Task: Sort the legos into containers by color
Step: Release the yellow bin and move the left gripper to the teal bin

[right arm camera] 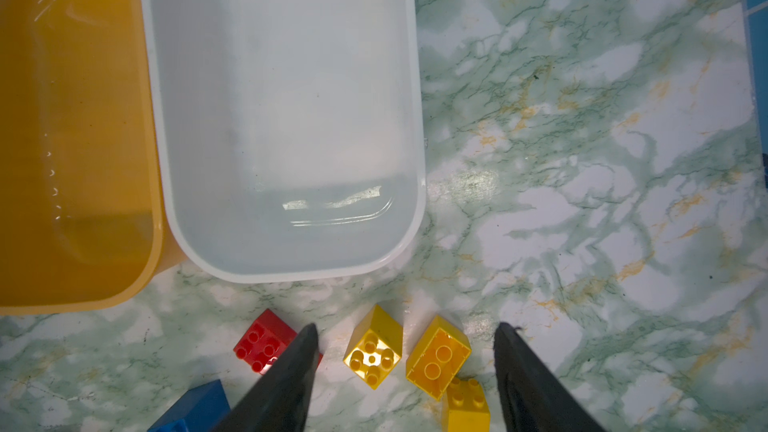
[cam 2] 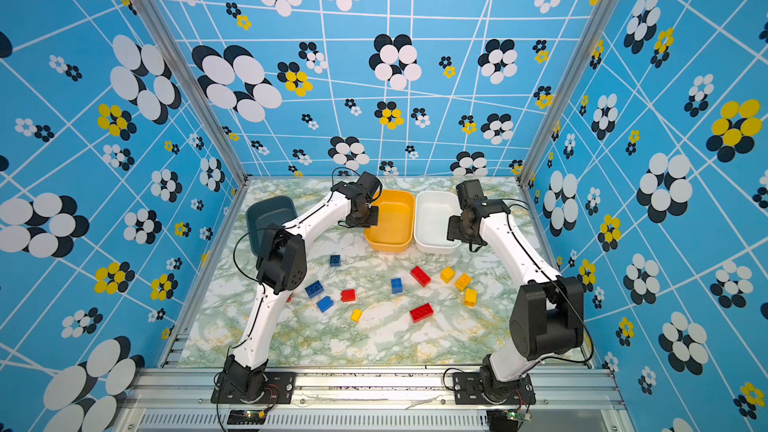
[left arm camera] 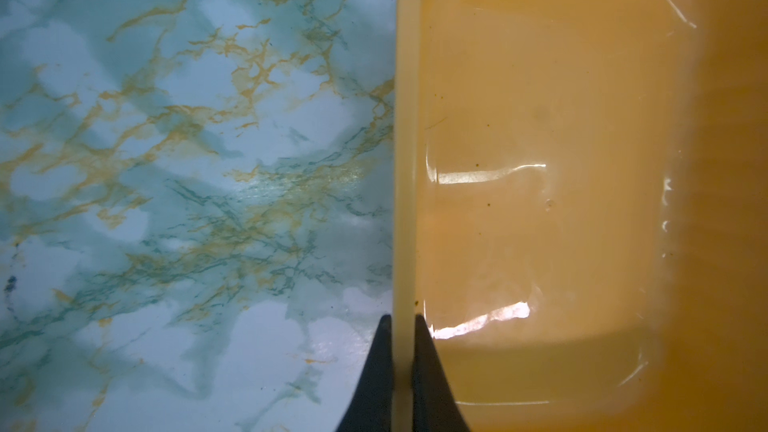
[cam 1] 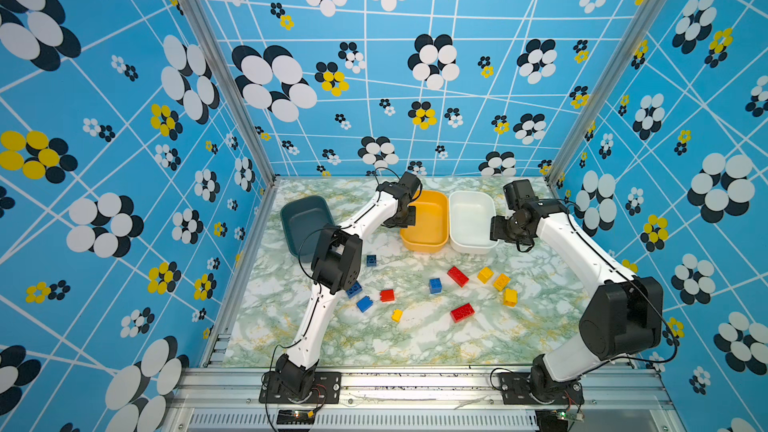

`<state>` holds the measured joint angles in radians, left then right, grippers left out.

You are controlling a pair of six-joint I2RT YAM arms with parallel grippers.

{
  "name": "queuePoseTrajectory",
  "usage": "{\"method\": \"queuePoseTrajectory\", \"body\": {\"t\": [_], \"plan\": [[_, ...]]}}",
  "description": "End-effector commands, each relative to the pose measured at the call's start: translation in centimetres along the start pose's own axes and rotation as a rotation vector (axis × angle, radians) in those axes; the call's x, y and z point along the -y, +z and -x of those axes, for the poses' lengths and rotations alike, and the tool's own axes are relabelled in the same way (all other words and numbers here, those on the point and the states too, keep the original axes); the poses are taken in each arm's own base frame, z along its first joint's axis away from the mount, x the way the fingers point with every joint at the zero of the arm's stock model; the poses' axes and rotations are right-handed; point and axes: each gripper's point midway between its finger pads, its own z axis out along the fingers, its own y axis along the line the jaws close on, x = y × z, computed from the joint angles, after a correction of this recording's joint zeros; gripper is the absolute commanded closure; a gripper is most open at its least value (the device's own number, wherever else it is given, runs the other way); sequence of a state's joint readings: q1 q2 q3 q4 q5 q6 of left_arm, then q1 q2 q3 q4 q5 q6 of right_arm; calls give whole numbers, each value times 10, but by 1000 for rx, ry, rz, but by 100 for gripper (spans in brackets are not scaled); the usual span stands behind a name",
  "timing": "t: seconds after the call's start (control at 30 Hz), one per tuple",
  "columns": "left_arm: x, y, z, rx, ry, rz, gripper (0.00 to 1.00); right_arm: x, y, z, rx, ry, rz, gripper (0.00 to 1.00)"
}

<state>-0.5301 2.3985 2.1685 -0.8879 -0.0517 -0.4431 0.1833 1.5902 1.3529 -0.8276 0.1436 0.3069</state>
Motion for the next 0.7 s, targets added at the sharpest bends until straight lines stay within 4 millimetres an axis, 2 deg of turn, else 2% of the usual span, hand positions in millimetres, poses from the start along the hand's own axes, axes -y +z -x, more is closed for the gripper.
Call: {"method": "queuePoseTrajectory", "body": {"t": [0.0,0.1,0.2,0.37,0.47,0.67], "plan": [[0,15,-20,-77,-18,20,100,-2,-7,-3,5,-12,13,31],[3,14,-21,-79,-18,12,98,-3,-6,-2,5,-10,16,31],[0,10,-20,-75,-28,19,79,-3,-7,-2,7,-10,15,31],[-3,-5,-7,-20,-52,8,58,-4,-7,-1,11,-11,20,31],[-3,-23,6,32,-57,1,42,-4,-8,-1,12,-9,24,30],[-14,-65,24,137,-81,-12,24,-6,-9,1,16,-6,35,30]]}}
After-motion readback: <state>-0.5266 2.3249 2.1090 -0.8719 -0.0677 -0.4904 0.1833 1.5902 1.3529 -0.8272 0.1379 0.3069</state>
